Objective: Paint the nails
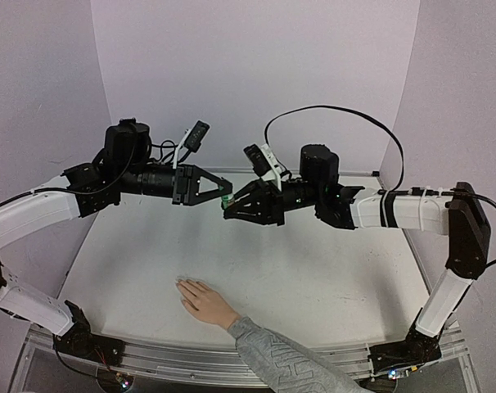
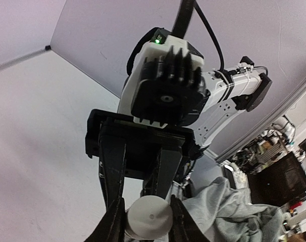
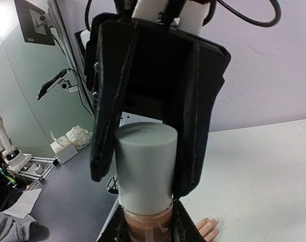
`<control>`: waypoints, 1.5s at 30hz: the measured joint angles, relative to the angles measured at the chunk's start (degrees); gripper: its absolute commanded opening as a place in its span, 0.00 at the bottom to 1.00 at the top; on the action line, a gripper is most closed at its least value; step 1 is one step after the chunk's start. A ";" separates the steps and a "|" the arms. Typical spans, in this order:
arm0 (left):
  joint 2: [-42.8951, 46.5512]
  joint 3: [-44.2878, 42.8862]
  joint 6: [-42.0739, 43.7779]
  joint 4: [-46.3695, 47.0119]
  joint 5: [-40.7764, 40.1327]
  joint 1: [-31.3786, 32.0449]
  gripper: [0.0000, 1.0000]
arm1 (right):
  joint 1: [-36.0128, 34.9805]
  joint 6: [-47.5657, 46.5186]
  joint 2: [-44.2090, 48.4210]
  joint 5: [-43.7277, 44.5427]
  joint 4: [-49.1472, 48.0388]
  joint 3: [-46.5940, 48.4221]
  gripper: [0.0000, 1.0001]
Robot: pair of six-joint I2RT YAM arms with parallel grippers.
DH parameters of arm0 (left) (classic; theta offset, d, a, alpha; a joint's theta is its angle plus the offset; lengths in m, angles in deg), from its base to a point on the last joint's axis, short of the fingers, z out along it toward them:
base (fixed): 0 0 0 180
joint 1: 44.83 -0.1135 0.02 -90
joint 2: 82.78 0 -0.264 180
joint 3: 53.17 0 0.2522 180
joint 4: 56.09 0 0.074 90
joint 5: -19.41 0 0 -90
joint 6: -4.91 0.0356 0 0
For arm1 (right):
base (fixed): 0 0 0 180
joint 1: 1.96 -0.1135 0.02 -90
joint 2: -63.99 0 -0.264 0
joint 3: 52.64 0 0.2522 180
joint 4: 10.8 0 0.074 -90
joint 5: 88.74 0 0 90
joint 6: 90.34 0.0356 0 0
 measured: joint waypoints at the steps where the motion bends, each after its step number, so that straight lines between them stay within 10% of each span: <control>1: 0.00 0.00 0.57 0.07 -0.48 0.00 0.19 | 0.00 0.20 0.00 0.57 0.09 0.00 0.00; 8: 0.00 0.02 2.16 -0.07 -8.87 -0.31 0.05 | -0.48 0.02 0.09 12.96 1.33 0.00 0.00; 16: -0.76 0.17 -0.07 -1.55 -24.00 -1.07 0.00 | -15.30 -12.15 -1.66 75.14 4.28 2.08 0.00; 21: -2.51 0.04 -1.49 -1.55 -26.49 -0.94 0.00 | -17.00 -17.20 -4.22 85.29 4.31 3.56 0.00; 23: -2.64 0.04 -1.79 -1.53 -26.86 -0.85 0.08 | -17.00 -18.14 -4.24 85.48 4.33 3.56 0.00; 27: -2.64 -0.42 -2.19 -1.88 -26.82 -0.85 0.59 | -16.39 -19.56 -4.24 83.27 3.76 3.50 0.00; 31: -2.14 -0.46 -1.44 -4.02 -24.87 -0.33 0.79 | -13.66 -20.20 -3.48 73.07 4.22 2.89 0.00; 45: 3.85 0.72 -0.04 -1.55 -11.08 -0.31 0.79 | -0.50 -10.88 -1.44 12.26 11.15 3.30 0.00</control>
